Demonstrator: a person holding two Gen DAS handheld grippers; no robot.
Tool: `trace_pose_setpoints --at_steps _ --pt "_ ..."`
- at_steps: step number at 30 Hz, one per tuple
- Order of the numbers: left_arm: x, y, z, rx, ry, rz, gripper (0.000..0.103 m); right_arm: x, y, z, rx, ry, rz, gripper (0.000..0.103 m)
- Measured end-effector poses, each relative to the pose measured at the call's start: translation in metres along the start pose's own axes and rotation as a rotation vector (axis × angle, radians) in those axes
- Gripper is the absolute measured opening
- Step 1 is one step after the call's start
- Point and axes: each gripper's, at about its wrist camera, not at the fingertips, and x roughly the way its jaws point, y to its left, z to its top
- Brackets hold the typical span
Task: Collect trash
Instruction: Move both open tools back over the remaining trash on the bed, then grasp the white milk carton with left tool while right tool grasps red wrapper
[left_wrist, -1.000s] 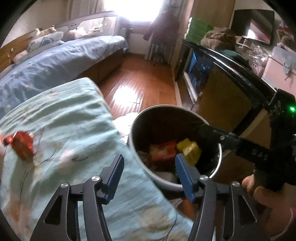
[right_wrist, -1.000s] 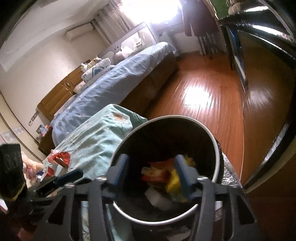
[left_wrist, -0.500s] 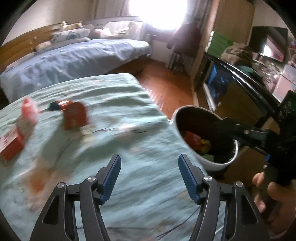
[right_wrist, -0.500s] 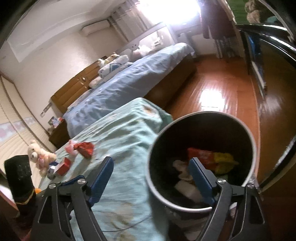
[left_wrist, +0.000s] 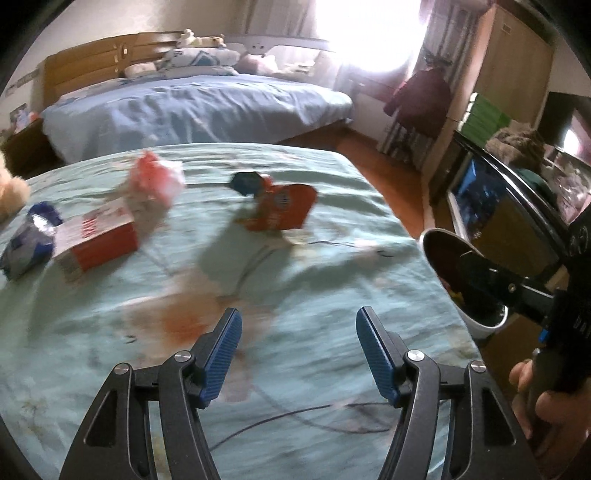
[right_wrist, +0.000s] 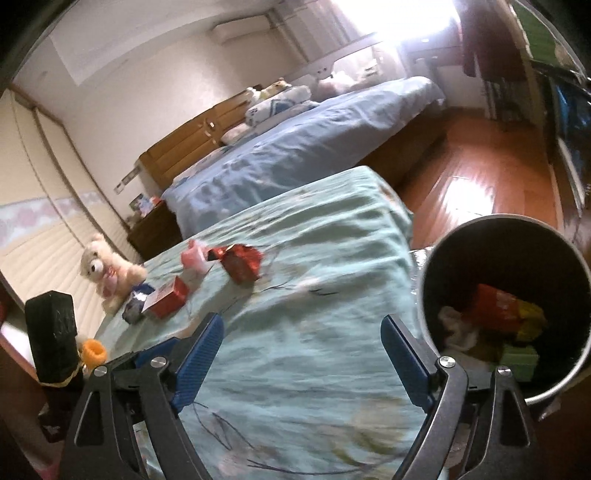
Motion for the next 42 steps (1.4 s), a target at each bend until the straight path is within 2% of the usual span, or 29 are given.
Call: trace_pose_setpoints --at_steps 12,22,30,39,42 --pt "-0.017 0.056 -0.004 -0.089 -0.01 0.084 0.064 0.043 0.036 -0.012 -0.059 0.09 0.027 0.09" --pt "-0.026 0.092 -0.005 -0.118 -0.013 0.122 0.064 0.061 0.067 -0.01 -0.125 0.098 0.064 0.09" --pt "-0.02 0.113 0.003 -0.08 0.007 0.143 0.07 0.079 0.075 -0.004 -0.146 0.097 0.057 0.09" --pt "0.005 0.141 0.03 -0.036 0.034 0.173 0.072 0.099 0.075 0.009 -0.143 0.097 0.035 0.09" --pt "0.021 0.147 0.043 -0.01 0.052 0.185 0.08 0.107 0.075 0.015 -0.146 0.099 0.03 0.09"
